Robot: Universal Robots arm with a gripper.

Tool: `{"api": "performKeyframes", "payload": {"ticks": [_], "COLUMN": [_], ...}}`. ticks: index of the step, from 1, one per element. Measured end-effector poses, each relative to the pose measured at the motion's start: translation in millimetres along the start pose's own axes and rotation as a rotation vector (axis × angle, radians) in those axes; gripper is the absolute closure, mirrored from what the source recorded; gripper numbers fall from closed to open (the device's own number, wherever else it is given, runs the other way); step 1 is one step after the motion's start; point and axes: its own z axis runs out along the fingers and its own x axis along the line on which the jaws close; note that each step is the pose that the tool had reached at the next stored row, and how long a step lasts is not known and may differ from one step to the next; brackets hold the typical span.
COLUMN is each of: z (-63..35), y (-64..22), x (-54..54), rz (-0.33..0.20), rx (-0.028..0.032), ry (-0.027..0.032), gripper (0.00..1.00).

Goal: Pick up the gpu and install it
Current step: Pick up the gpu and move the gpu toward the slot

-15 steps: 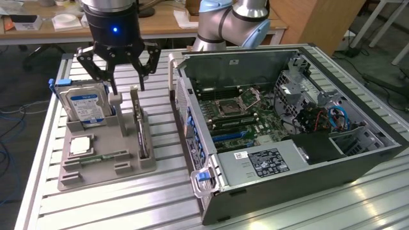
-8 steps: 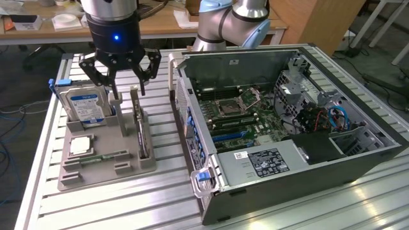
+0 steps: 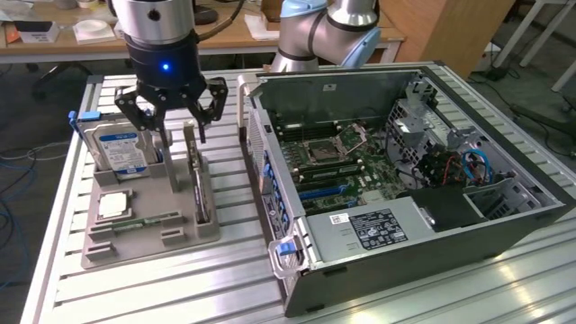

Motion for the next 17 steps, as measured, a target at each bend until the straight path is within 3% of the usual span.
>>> {"api": "performKeyframes", "payload": {"ticks": [17], "z": [30.6], "y": [-9.7], "x": [0.8], "rz": [0.006], "rx": [0.0001], "ry": [-0.0005], "gripper": [0.41]}}
